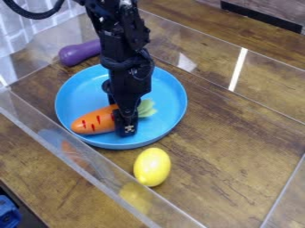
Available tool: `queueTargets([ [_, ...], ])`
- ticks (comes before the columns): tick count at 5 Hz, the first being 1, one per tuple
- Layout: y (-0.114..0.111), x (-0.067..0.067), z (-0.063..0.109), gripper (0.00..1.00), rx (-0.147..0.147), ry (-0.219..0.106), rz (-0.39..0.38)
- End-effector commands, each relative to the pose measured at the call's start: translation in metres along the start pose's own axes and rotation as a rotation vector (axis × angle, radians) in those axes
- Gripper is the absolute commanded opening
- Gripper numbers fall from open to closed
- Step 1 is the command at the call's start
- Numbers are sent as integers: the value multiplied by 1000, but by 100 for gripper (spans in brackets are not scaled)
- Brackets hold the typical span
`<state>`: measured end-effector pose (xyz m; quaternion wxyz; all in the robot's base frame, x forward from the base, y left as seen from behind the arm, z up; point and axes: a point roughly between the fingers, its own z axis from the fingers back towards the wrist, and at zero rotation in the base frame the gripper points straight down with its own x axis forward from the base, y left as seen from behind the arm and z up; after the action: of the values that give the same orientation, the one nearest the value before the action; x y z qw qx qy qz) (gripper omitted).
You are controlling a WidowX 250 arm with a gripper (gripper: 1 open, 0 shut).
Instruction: Remove the carrot from the blue tray and put it on the table
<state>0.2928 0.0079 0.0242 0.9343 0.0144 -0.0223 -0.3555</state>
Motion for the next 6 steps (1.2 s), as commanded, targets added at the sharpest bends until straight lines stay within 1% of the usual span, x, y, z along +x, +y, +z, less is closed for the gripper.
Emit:
queueTargets([
  [1, 6, 11, 27, 0, 60, -52, -11],
  [4, 6, 14, 40, 0, 88, -45, -28],
  [6, 6, 19, 51, 0, 107, -40, -52],
])
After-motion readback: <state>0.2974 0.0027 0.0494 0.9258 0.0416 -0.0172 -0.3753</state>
